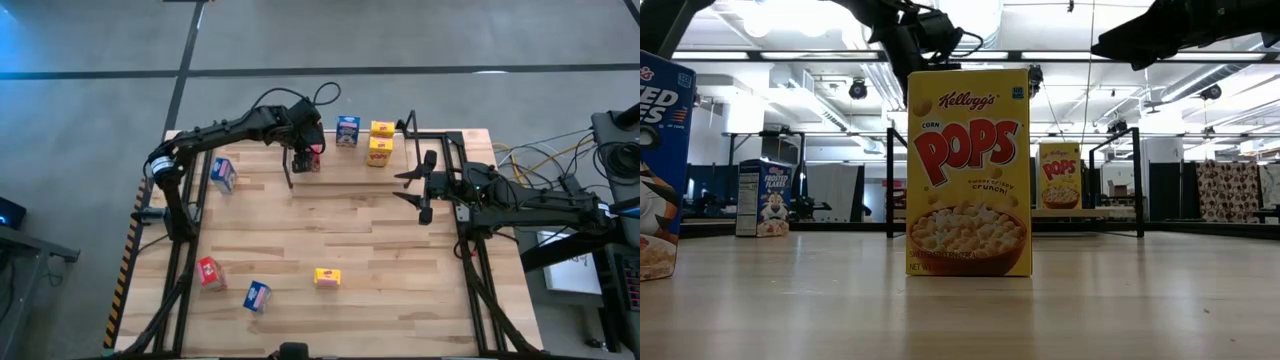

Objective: Stack cereal on shelf
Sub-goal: Put the top blue cereal box on the shelf aligned with the other blue cereal box

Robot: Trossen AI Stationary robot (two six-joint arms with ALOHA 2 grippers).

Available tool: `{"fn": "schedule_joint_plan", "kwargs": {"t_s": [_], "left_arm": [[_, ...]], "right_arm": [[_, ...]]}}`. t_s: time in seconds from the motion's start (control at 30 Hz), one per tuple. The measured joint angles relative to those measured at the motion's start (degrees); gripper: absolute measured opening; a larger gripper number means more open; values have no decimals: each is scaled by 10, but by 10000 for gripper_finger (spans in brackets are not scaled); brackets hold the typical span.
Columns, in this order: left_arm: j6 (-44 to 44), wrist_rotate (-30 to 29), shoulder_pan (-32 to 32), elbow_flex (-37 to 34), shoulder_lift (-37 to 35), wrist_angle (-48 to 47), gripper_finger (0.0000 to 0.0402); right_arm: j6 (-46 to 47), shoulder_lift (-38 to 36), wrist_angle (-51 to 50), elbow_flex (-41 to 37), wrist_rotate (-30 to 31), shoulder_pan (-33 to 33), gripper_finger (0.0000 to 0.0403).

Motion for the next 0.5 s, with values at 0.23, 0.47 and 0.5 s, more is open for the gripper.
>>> {"fn": "schedule_joint_plan", "kwargs": {"t_s": [0.23, 0.47, 0.5], "left_arm": [[-2, 2, -8, 0, -33, -4, 226], [-48, 68, -60, -1, -54, -17, 226], [-50, 68, -73, -1, -56, -17, 225]], "right_arm": [[0, 0, 0, 0, 0, 0, 206], [13, 0, 6, 0, 0, 0, 206], [22, 0, 10, 0, 0, 0, 206]]}}
